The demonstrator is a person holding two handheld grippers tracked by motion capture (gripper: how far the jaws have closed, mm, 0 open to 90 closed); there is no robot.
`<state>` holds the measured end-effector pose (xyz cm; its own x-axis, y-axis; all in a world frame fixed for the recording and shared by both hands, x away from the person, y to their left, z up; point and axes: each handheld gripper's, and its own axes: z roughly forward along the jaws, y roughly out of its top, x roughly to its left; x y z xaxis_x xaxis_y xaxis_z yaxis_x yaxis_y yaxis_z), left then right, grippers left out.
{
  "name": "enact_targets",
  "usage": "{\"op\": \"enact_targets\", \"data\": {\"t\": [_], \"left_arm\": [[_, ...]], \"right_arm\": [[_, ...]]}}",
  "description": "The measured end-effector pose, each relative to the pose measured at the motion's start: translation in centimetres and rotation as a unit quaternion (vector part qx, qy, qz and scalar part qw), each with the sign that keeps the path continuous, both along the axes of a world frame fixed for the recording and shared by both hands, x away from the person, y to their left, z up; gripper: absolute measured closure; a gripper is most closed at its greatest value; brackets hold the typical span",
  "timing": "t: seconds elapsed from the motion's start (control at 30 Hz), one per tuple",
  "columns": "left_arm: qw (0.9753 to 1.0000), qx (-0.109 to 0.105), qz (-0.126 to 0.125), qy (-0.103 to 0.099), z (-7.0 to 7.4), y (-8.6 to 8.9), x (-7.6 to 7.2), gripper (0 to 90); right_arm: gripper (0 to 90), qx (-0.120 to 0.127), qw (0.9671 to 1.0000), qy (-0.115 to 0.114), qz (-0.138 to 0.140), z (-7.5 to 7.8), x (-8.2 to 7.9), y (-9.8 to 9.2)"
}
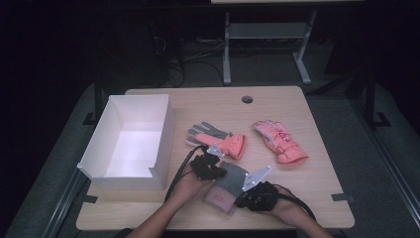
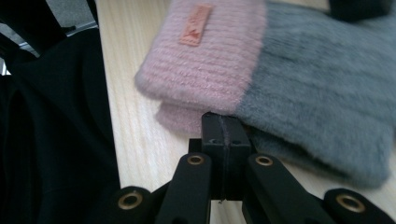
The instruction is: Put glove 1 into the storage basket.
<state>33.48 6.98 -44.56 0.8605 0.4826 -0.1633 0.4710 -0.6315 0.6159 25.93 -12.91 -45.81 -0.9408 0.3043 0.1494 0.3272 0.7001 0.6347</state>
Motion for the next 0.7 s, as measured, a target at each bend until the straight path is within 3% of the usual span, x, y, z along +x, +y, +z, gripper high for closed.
{"op": "enact_targets", "data": {"t": [0.2, 0.47, 0.57, 0.67, 0.7], "left_arm": [[0.9995, 0.012, -0.029, 0.001, 0.1, -1.5, 1.0, 89.8], [0.9993, -0.001, -0.038, 0.002, 0.1, -2.2, 1.2, 89.7], [0.9993, -0.012, -0.037, 0.001, 0.8, -1.4, 1.1, 89.6], [0.999, -0.033, -0.03, -0.004, 1.4, -0.6, 0.8, 85.9], [0.9988, -0.039, -0.03, -0.004, 1.6, -0.3, 0.6, 83.2]], "right_arm": [[90.0, 0.004, 1.0, 0.005, 0.003, -0.1, 0.0, 1.3], [90.0, 0.005, 0.9999, -0.01, 0.01, -0.2, 0.3, 3.6], [90.0, 0.016, 0.9998, -0.009, 0.003, 0.1, 0.2, 2.8], [82.6, 0.031, 0.999, 0.006, -0.032, 0.9, -0.2, 1.1], [80.3, 0.035, 0.9986, 0.001, -0.04, 1.1, -0.2, 0.4]]}}
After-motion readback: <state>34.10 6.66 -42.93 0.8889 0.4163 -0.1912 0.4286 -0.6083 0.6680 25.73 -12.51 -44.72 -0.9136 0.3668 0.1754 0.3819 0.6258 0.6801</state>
